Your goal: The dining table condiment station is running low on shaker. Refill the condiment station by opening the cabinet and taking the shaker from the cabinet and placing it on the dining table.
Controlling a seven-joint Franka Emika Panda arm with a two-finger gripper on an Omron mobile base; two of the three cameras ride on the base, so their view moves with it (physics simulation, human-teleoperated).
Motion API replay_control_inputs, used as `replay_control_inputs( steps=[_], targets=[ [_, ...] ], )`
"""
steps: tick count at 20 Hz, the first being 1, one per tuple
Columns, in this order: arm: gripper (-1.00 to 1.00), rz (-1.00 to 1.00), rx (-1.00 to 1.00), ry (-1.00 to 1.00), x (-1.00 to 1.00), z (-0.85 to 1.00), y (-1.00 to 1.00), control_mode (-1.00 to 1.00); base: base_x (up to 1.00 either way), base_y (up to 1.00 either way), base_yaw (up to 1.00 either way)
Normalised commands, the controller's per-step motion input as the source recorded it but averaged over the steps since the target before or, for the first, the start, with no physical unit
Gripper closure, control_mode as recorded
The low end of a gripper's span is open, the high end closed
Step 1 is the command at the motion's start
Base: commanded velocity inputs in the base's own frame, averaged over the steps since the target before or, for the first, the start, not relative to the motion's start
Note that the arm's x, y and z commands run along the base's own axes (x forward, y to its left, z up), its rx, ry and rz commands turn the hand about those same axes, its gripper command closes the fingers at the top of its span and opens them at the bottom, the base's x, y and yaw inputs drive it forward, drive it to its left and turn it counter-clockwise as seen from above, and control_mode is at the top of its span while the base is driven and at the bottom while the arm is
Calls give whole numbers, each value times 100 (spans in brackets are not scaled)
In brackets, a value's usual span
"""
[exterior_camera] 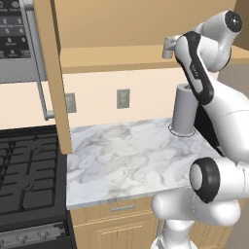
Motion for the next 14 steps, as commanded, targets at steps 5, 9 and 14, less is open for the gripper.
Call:
replay_control_inputs(
  steps=[5, 9, 14],
  targets=[
    [-100, 0, 0, 0, 28, -16, -8, -100, 0, 0, 0],
    [-100, 0, 0, 0, 27, -16, 0, -100, 0, 0, 0],
    [-100, 0, 0, 0, 28, -3, 0, -100, 0, 0, 0]
  ],
)
